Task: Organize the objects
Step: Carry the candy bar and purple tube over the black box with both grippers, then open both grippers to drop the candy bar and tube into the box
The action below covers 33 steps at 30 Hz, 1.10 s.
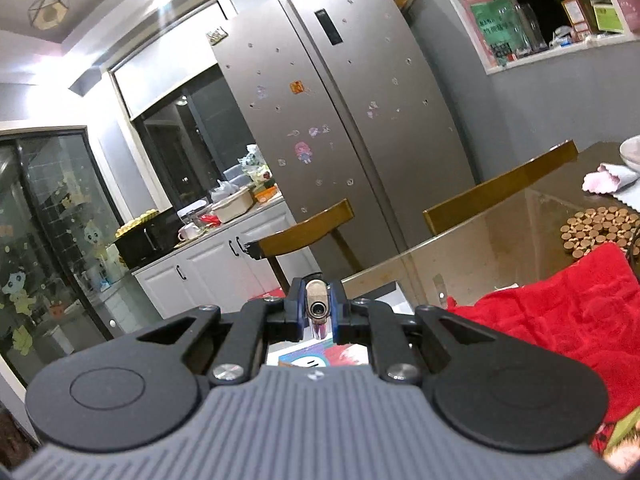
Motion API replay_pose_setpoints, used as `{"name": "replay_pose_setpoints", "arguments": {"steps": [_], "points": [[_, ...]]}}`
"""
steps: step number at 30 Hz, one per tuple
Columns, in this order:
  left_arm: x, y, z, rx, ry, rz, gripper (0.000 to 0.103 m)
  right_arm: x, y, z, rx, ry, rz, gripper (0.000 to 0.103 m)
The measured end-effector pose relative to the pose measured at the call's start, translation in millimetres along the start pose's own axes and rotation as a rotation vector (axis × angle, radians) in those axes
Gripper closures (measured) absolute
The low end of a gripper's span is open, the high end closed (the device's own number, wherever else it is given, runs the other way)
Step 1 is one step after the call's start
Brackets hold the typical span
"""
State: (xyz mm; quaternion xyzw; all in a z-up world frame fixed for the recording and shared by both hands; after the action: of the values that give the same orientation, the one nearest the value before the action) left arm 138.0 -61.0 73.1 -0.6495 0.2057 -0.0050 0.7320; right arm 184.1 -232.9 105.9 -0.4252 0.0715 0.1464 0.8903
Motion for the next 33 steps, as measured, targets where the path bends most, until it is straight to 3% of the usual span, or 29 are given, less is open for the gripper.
{"name": "replay_pose_setpoints", "arguments": {"steps": [7, 13, 33], "points": [[59.2, 9.9, 7.0, -0.06, 0.024, 0.073, 0.017, 47.1, 6.0, -32.5, 0.028, 0.047, 0.072, 0.088], [88.0, 20.1, 9.5, -0.043, 0.008, 0.117, 0.017, 69.9, 22.2, -44.0, 0.029, 0.04, 0.153, 0.088], [108.4, 43.0, 13.3, -0.029, 0.043, 0.161, 0.017, 82.5, 43.1, -46.4, -0.036, 0.073, 0.202, 0.088]]}}
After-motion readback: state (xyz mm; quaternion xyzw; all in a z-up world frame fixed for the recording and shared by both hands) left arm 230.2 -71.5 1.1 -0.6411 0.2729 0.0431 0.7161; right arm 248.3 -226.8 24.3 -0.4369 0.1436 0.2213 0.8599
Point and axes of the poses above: each gripper's, at about its wrist camera, not at the fingertips, and x roughly the way its jaws point, z to its left, y to its underside, the point moved 2 cm from there along x, roughly the way its jaws point, and after that the axes turned 13 degrees about x, right-handed, at the moved point
